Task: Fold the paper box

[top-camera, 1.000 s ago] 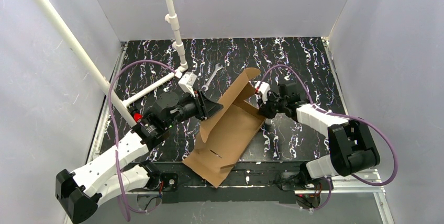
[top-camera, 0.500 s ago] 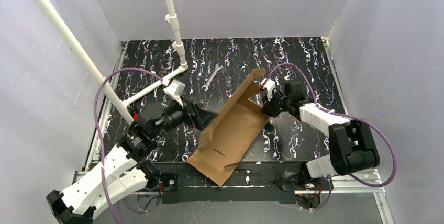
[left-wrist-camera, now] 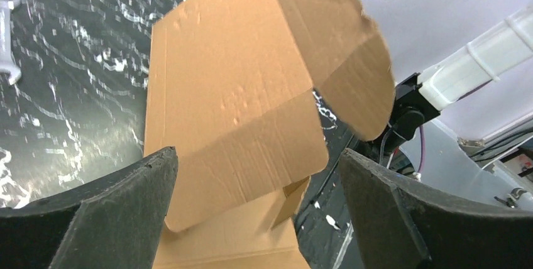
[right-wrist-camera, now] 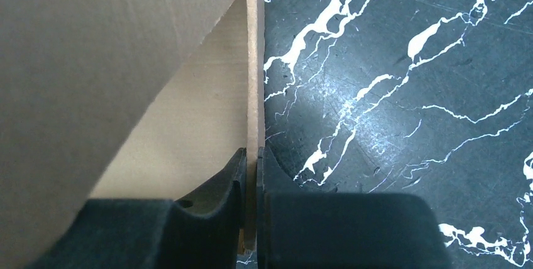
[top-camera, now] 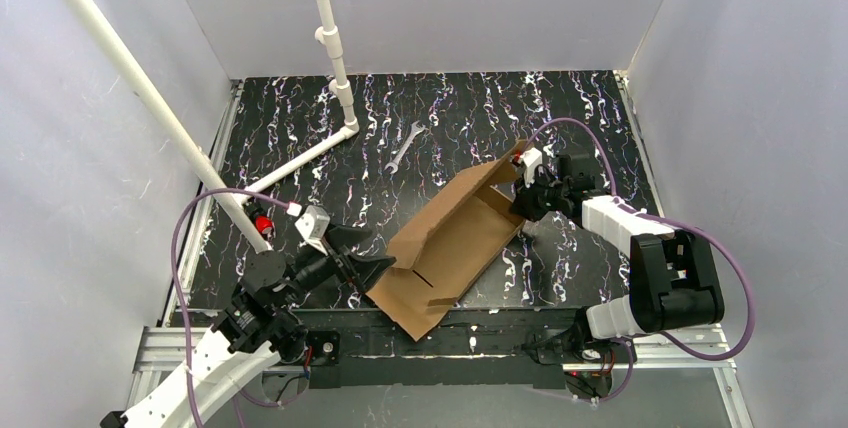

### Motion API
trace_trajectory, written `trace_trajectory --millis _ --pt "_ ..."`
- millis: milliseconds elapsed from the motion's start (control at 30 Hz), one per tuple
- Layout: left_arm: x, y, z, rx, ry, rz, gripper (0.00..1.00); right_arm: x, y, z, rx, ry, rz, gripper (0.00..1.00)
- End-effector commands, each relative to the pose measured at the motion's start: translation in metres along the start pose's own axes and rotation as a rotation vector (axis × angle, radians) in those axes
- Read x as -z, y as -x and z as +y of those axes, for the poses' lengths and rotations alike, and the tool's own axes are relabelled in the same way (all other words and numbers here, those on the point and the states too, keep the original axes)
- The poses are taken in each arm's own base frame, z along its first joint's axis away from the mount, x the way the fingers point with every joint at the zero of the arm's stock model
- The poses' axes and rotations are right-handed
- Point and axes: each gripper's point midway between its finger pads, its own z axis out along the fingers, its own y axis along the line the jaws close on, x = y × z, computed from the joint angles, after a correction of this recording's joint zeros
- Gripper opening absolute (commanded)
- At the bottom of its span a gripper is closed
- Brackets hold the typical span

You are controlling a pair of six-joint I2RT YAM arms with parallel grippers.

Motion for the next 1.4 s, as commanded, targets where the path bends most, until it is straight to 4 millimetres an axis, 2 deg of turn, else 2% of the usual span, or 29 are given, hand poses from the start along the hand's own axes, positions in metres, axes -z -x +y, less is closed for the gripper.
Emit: trace_trajectory --millis 0,133,200,333,433,500,633,733,933,1000,1100,1233,1333,1367 --pt "0.008 0.024 -0.018 -0.139 -0.095 -0.089 0.98 0.0 0.012 0.001 -0.022 0.024 -0.036 0.13" --pt "0.004 0.01 -0.023 -0.155 -0.138 -0.015 0.98 -0.001 0.012 0.002 -0.035 0.034 -0.036 0.12" --pt "-0.003 0.004 -0.018 -0.172 -0.12 0.035 0.98 -0.002 0.011 0.003 -0.041 0.038 -0.034 0.12" --pt "-0.011 0.015 -0.015 -0.27 -0.083 0.023 0.98 -0.002 0.012 0.002 -0.045 0.038 -0.036 0.12" --pt "-0.014 0.019 -0.025 -0.329 -0.098 0.02 0.98 -0.003 0.012 0.002 -0.052 0.041 -0.034 0.12" --pt "-0.016 0.01 -0.038 -0.368 -0.132 0.045 0.98 -0.004 0.011 0.001 -0.057 0.042 -0.032 0.12" --pt "-0.019 0.001 -0.05 -0.504 -0.099 0.051 0.98 -0.005 0.01 0.001 -0.063 0.044 -0.027 0.12" --pt "-0.027 -0.002 -0.058 -0.608 -0.061 0.023 0.98 -0.006 0.01 0.002 -0.065 0.046 -0.028 0.12" --pt "-0.059 0.005 -0.041 -0.715 0.211 -0.009 0.97 -0.004 0.012 0.002 -0.061 0.044 -0.034 0.12" --pt "-0.065 0.008 -0.039 -0.701 0.265 -0.03 0.9 -0.004 0.012 0.002 -0.06 0.045 -0.035 0.12" --pt "-0.069 0.01 -0.03 -0.65 0.351 -0.04 0.65 -0.004 0.013 0.002 -0.059 0.045 -0.037 0.12" --pt "-0.071 0.006 -0.023 -0.603 0.398 -0.038 0.51 -0.003 0.014 0.003 -0.055 0.046 -0.041 0.12" --pt "-0.074 0.007 -0.022 -0.569 0.406 -0.043 0.32 -0.002 0.015 0.004 -0.051 0.051 -0.045 0.12" --pt "-0.076 0.007 -0.021 -0.556 0.408 -0.045 0.23 -0.002 0.015 0.005 -0.05 0.052 -0.047 0.12"
